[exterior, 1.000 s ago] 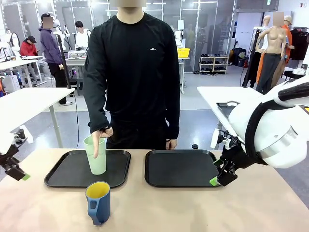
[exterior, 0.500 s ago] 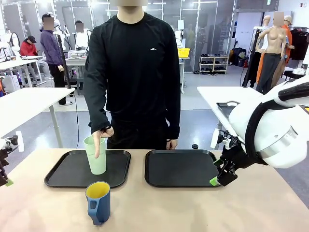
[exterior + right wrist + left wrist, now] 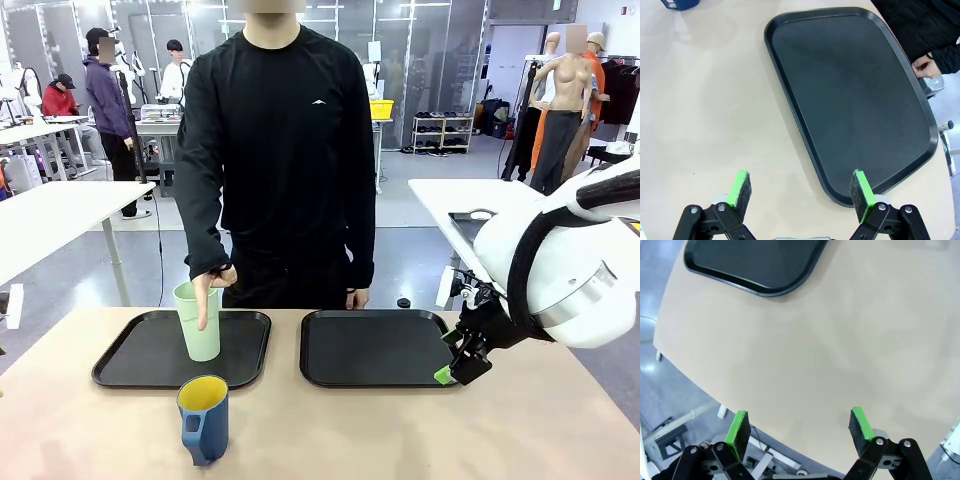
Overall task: Sort and store the cups by type.
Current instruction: Pick up the Handle plastic cup and place it into the empty Flat Tray.
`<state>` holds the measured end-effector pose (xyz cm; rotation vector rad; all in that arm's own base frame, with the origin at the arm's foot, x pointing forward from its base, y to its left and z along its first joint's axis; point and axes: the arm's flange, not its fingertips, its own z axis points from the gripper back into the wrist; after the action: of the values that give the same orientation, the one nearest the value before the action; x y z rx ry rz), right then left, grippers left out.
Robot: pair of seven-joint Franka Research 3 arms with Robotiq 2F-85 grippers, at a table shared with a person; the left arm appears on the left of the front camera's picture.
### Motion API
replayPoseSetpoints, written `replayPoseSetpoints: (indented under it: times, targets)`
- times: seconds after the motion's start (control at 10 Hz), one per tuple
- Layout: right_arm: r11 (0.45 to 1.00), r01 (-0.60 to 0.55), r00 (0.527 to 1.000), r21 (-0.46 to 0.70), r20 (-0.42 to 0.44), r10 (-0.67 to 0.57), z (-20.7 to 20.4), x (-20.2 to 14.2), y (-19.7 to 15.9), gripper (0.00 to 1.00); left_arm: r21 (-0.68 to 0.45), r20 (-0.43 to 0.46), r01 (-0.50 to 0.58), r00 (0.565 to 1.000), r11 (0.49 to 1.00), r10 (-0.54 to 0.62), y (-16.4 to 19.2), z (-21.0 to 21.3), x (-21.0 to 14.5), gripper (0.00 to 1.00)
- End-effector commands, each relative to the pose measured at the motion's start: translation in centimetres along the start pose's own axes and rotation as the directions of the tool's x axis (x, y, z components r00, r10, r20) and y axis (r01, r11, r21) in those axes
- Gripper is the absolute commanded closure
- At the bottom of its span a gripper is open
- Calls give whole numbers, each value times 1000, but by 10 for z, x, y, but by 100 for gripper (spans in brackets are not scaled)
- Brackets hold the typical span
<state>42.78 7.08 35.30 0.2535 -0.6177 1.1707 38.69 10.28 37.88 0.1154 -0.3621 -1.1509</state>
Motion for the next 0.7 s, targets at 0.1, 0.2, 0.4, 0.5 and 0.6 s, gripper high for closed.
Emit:
replayPoseSetpoints:
  times: [0.1,0.2,0.4,0.5,0.6]
  targets:
    - [1000,-11,1000,3,-4,11,-1,-1,-1,0,19,-18,-13,1000,1000,13,0,0,8,0]
    - [1000,-11,1000,3,-4,11,-1,-1,-1,0,19,-18,-13,1000,1000,13,0,0,8,0]
    - [1000,-11,1000,3,-4,11,-1,-1,-1,0,-40,0,66,998,997,-66,-1,-22,-2,0]
    - [1000,-11,1000,3,-4,11,-1,-1,-1,0,-90,57,116,992,989,-112,-3,-35,-8,0]
    - [1000,-11,1000,3,-4,11,-1,-1,-1,0,-107,123,162,981,981,-149,-8,-43,-13,0]
